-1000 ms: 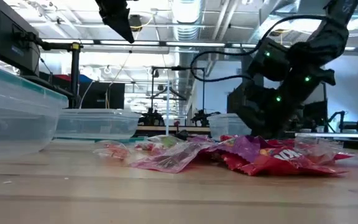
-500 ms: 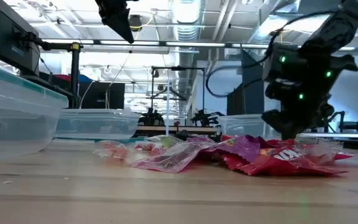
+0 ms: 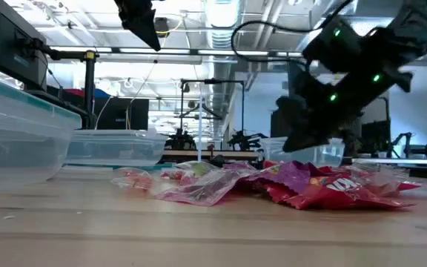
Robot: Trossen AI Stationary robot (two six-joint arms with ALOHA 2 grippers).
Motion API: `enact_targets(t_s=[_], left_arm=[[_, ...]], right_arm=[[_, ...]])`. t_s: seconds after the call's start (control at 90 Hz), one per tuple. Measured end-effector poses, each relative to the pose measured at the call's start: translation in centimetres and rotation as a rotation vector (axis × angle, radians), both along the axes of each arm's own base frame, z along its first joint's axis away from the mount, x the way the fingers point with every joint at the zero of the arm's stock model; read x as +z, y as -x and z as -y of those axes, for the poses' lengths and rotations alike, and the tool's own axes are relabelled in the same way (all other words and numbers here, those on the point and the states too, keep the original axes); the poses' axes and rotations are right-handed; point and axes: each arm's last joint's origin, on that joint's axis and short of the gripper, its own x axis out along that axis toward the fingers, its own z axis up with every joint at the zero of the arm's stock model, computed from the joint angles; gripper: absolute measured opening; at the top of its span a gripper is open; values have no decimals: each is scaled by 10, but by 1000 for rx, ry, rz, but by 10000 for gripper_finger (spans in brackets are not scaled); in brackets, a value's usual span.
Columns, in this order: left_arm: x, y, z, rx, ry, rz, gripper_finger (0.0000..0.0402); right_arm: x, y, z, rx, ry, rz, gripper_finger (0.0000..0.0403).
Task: Sort candy
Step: Open the top right transparent bin, then open the bottom left transparent bin
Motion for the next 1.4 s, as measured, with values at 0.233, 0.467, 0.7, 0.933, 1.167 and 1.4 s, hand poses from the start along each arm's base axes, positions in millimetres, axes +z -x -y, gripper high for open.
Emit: enact_targets(t_s=[0.233,0.467,0.7,0.933,1.167,1.4], left_arm=[[0,0,0,5,5,-1,0],[-1,1,0,5,6,-8,0],[-1,1,0,3,6,-14,0],[-1,1,0,4,7,-12,0],[-1,1,0,9,10,-1,0],[2,-2,0,15,11,36,0]], right_arm=[[-27,3,19,-116,-35,-83,0],[-26,19,22,-155,-4,-253,0],[-19,50,21,-249,13,-462,0],[-4,68,16,-241,25,-559,0],[35,61,-6,-68,-10,-339,0],[71,43,-20,198,106,-120,0]])
